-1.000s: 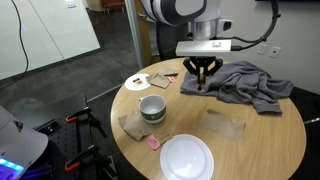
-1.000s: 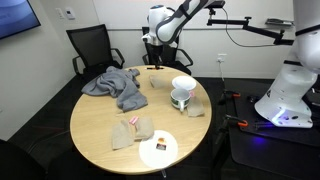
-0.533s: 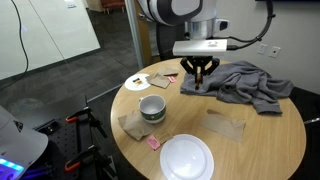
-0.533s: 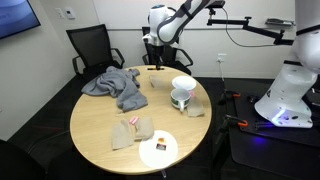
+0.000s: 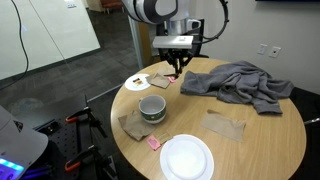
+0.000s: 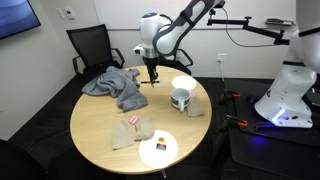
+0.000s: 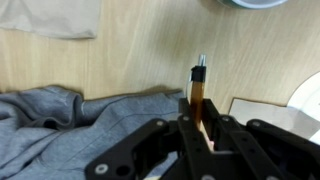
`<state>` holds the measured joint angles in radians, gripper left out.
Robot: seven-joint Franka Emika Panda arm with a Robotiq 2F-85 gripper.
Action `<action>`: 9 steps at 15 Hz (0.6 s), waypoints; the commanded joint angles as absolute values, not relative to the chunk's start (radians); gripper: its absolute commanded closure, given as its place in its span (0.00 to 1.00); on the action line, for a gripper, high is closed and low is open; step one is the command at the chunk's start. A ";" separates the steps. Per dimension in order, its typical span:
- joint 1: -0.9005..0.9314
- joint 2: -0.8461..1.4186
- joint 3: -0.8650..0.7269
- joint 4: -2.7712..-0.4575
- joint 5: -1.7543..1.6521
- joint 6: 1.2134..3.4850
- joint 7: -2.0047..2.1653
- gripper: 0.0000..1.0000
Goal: Move the pen to the left and the mug forward, then pick the pen and put it in the mug
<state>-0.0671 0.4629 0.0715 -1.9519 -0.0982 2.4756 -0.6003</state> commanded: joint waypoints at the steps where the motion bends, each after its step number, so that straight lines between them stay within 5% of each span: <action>1: -0.006 0.432 0.081 -2.023 -0.121 2.524 -0.467 0.96; 9: 0.088 0.441 0.090 -2.085 -0.132 2.559 -0.258 0.96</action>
